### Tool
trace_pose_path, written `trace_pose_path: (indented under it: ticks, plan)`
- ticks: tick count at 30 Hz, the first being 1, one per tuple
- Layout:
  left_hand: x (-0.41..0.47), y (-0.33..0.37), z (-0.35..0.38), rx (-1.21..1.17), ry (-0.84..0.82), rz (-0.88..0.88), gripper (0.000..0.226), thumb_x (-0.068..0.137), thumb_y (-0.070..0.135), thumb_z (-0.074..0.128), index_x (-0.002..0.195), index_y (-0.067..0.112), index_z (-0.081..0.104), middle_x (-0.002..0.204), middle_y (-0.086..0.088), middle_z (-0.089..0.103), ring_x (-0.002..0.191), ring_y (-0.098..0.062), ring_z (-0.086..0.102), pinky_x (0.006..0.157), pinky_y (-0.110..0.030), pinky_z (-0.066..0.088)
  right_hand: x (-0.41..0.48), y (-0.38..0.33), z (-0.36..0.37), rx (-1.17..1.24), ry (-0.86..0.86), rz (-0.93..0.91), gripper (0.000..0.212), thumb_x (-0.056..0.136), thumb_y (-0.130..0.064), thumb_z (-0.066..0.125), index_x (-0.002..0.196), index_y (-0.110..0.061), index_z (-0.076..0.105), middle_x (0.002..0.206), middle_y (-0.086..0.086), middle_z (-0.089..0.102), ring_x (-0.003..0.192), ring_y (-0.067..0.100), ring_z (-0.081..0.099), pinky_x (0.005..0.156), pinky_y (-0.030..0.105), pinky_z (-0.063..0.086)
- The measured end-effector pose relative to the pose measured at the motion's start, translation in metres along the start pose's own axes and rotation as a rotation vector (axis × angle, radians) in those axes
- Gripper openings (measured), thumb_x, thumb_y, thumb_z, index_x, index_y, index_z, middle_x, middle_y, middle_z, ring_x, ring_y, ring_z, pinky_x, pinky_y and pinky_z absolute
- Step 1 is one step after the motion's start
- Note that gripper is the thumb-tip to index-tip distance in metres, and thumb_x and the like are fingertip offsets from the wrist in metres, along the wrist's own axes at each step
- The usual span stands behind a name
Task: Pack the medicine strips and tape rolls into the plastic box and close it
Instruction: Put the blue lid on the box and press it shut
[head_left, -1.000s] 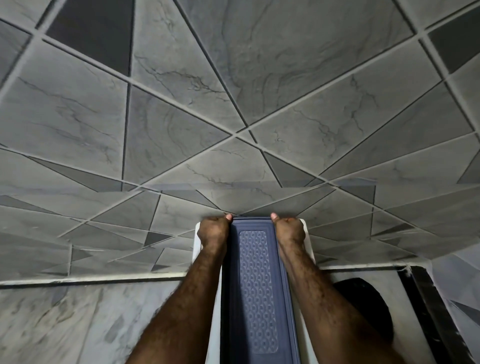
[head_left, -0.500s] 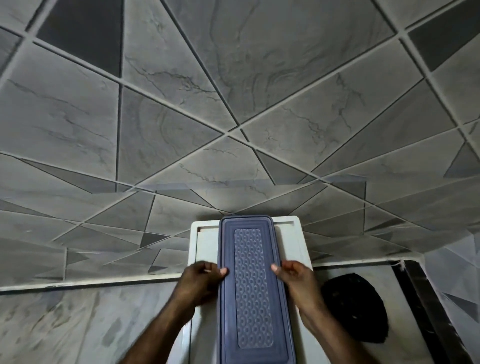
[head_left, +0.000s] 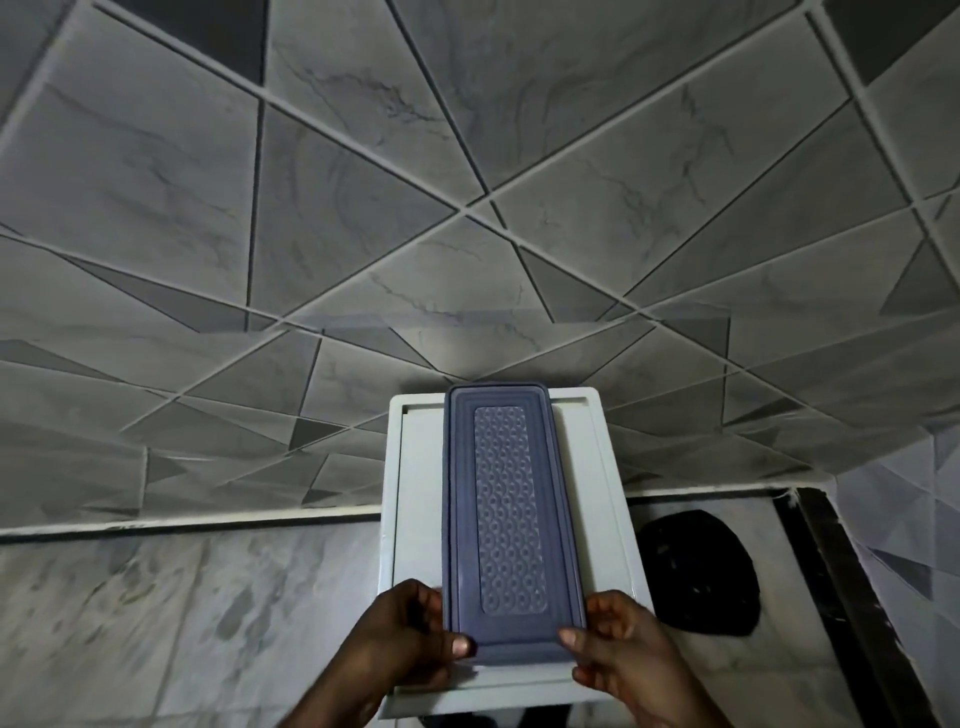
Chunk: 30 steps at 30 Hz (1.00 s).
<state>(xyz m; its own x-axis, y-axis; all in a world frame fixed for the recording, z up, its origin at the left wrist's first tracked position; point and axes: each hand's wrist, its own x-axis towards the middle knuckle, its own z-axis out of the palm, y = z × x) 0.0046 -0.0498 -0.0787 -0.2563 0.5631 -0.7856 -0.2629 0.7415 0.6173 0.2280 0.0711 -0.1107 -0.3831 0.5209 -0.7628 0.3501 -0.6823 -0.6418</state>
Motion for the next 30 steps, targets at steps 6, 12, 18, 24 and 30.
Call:
trace_pose_path:
  ticks: [6, 12, 18, 24, 30]
  plan:
    - [0.007, -0.009, 0.003, -0.104, 0.024, -0.006, 0.037, 0.066, -0.009, 0.083, 0.08, 0.002, 0.051, 0.064, -0.016, 0.052, 0.043, -0.022, 0.057, 0.038, -0.022, 0.045, 0.004, 0.004, 0.004, 0.066, 0.089, -0.026, 0.036, 0.061, 0.006, 0.084, 0.086, 0.001, 0.057, 0.065, 0.011, 0.057, 0.056, 0.023, 0.055, 0.052, 0.033, 0.054]
    - [0.009, -0.008, -0.004, -0.119, -0.032, 0.026, 0.04, 0.067, 0.011, 0.089, 0.081, 0.009, 0.052, 0.056, -0.004, 0.055, 0.045, -0.015, 0.054, 0.05, -0.025, 0.048, 0.005, 0.001, 0.004, 0.09, 0.081, -0.08, 0.038, 0.06, -0.019, 0.088, 0.083, -0.005, 0.061, 0.068, 0.012, 0.058, 0.059, 0.023, 0.053, 0.054, 0.028, 0.049]
    - [0.024, 0.017, -0.01, -0.181, 0.036, 0.139, 0.021, 0.08, 0.026, 0.077, 0.09, 0.01, 0.066, 0.081, -0.007, 0.065, 0.072, -0.017, 0.059, 0.067, -0.027, 0.053, 0.028, -0.035, 0.01, 0.115, 0.111, -0.136, 0.062, 0.055, -0.044, 0.087, 0.093, 0.002, 0.07, 0.086, 0.025, 0.071, 0.081, 0.03, 0.058, 0.074, 0.041, 0.042]
    - [0.039, 0.017, 0.002, -0.218, 0.169, 0.119, 0.017, 0.085, 0.013, 0.073, 0.089, -0.001, 0.066, 0.063, -0.006, 0.059, 0.057, -0.017, 0.053, 0.054, -0.023, 0.05, 0.041, -0.04, 0.015, 0.102, 0.158, -0.149, 0.033, 0.069, -0.035, 0.083, 0.078, -0.006, 0.072, 0.092, 0.025, 0.073, 0.08, 0.03, 0.059, 0.075, 0.041, 0.041]
    - [0.043, 0.015, 0.0, -0.233, 0.174, 0.11, 0.017, 0.083, 0.013, 0.074, 0.088, -0.002, 0.067, 0.06, -0.005, 0.058, 0.055, -0.017, 0.053, 0.057, -0.025, 0.05, 0.043, -0.043, 0.016, 0.094, 0.158, -0.134, 0.016, 0.079, -0.019, 0.077, 0.076, -0.005, 0.07, 0.082, 0.019, 0.07, 0.077, 0.03, 0.06, 0.071, 0.039, 0.046]
